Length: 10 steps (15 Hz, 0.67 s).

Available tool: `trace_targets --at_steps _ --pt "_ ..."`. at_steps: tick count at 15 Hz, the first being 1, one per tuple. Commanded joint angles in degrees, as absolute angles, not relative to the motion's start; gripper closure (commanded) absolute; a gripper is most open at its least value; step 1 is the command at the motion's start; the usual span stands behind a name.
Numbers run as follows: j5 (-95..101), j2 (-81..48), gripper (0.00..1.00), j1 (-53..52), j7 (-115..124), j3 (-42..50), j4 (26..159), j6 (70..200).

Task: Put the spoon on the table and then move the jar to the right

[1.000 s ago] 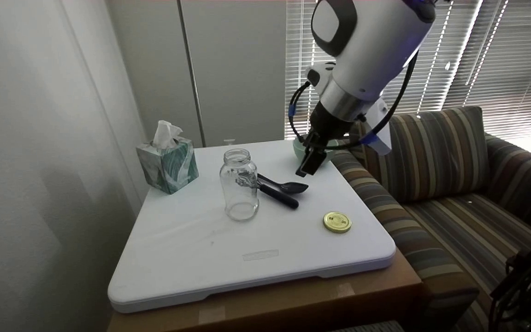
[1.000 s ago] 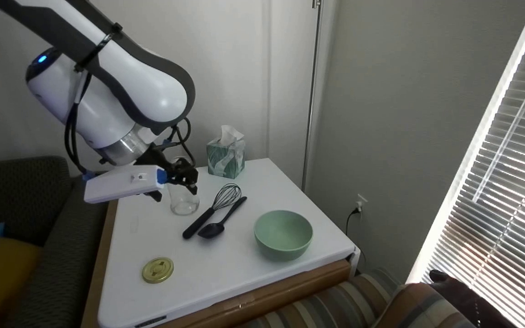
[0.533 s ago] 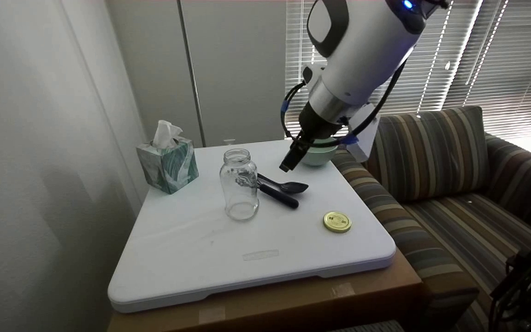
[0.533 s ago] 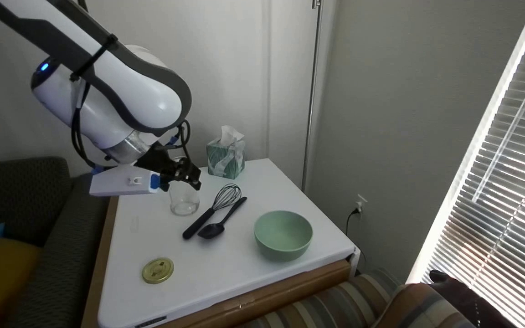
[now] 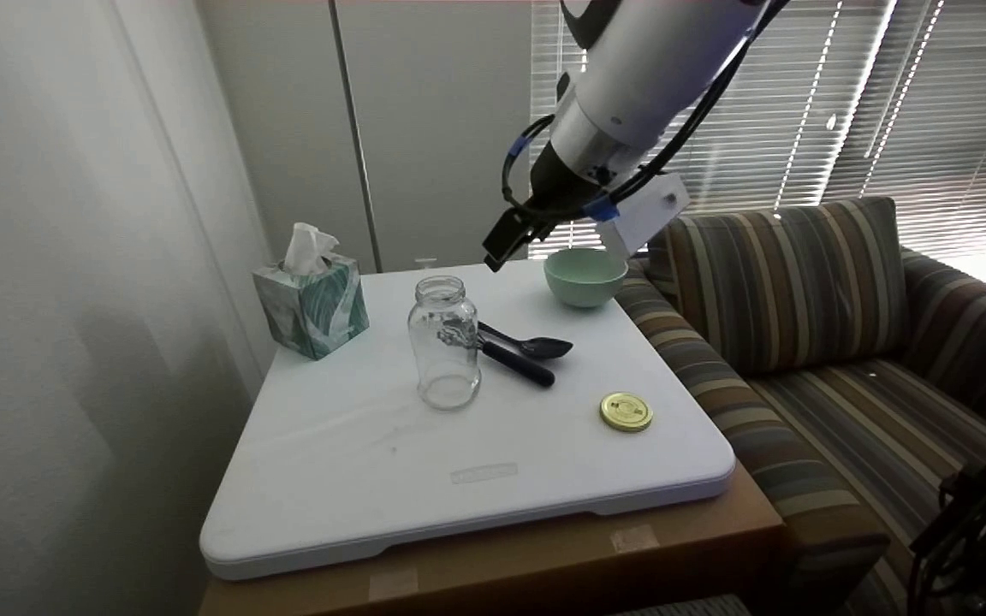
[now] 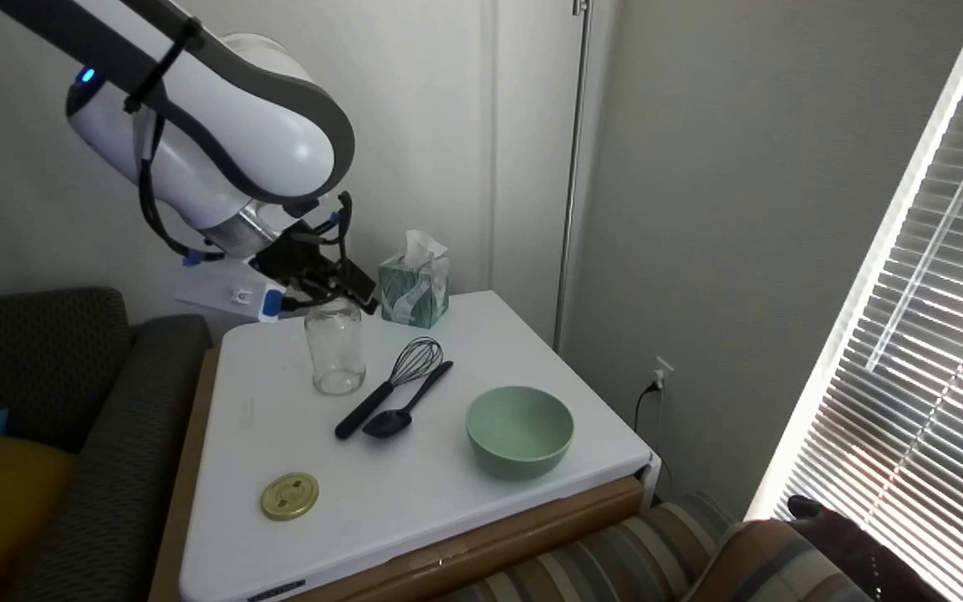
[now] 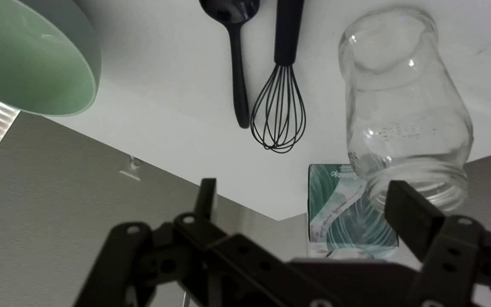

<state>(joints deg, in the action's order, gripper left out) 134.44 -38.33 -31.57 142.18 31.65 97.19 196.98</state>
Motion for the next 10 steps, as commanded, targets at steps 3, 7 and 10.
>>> trace_targets --at_steps 3,7,10 --pt "134.4 -38.3 0.00 -31.6 142.3 31.6 96.8 197.2" --pt "131.8 -39.5 0.00 -31.3 146.0 32.1 95.4 197.3" --pt "131.4 -38.4 0.00 -31.5 147.2 31.7 96.5 196.7"
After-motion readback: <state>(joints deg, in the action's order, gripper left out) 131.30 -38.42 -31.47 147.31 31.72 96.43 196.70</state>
